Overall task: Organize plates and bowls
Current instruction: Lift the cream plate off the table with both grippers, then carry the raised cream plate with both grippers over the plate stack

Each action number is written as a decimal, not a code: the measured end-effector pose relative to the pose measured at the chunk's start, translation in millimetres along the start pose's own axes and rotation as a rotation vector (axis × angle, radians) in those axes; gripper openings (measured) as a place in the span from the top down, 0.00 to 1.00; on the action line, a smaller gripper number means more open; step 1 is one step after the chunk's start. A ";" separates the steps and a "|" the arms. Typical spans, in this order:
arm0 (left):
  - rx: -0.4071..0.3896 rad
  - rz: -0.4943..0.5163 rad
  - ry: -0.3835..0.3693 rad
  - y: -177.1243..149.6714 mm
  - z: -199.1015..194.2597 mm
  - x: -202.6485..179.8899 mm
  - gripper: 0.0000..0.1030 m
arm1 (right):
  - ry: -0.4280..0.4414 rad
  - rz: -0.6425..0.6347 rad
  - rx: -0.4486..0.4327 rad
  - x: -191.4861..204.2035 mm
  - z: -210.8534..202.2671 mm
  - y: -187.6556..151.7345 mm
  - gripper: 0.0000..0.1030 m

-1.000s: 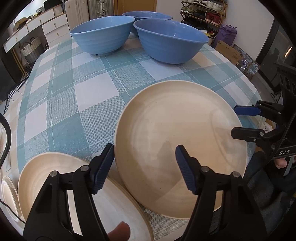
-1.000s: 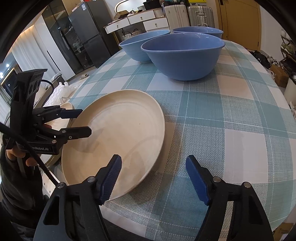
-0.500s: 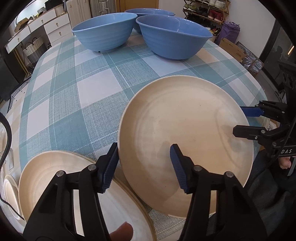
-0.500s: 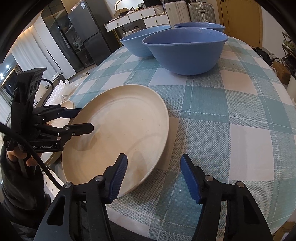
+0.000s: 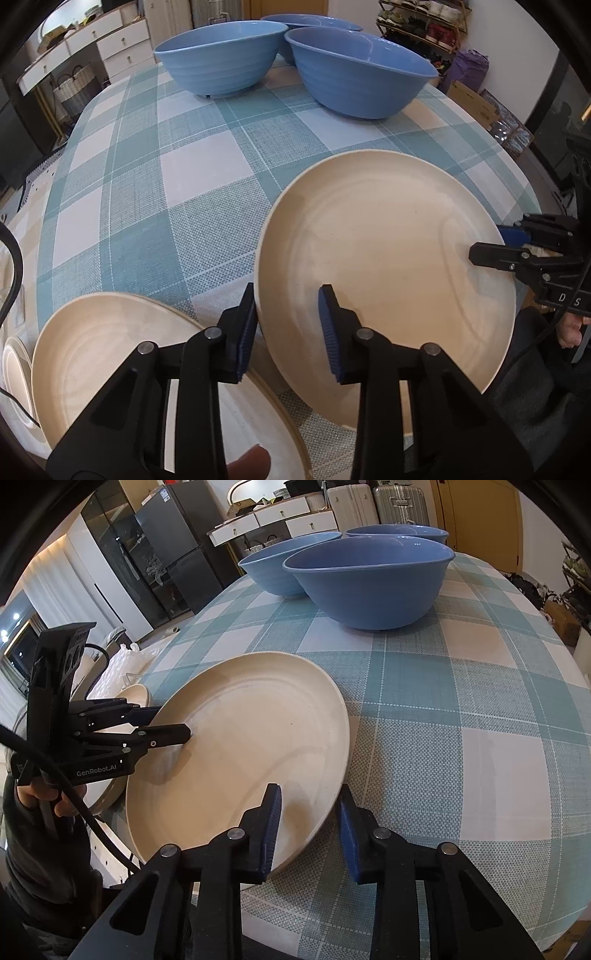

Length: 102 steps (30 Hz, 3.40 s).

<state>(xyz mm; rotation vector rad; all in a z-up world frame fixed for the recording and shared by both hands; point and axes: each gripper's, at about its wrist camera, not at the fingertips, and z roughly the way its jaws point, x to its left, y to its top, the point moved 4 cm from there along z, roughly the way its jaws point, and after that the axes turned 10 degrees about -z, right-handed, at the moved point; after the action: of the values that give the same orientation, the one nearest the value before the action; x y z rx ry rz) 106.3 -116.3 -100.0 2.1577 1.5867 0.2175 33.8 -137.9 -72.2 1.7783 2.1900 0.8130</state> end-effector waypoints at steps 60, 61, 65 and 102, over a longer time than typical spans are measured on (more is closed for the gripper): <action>-0.200 -0.155 0.149 -4.1 -117.6 10.2 0.88 | -0.018 -0.125 -0.183 34.6 -64.7 68.0 0.80; -0.203 -0.165 0.153 -6.2 -120.9 13.3 0.88 | -0.015 -0.133 -0.183 37.8 -64.3 69.3 0.80; -0.203 -0.192 0.171 -15.0 -133.5 25.5 0.88 | 0.006 -0.151 -0.174 48.3 -58.5 77.2 0.80; -0.145 -0.439 0.311 -110.4 -187.8 168.0 0.88 | 0.166 -0.377 0.007 175.7 37.2 109.3 0.80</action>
<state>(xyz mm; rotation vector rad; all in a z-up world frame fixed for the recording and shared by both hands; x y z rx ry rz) -6.3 116.2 -5.4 1.6743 2.0994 0.5255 98.9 53.1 -13.2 1.2750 2.5250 0.8845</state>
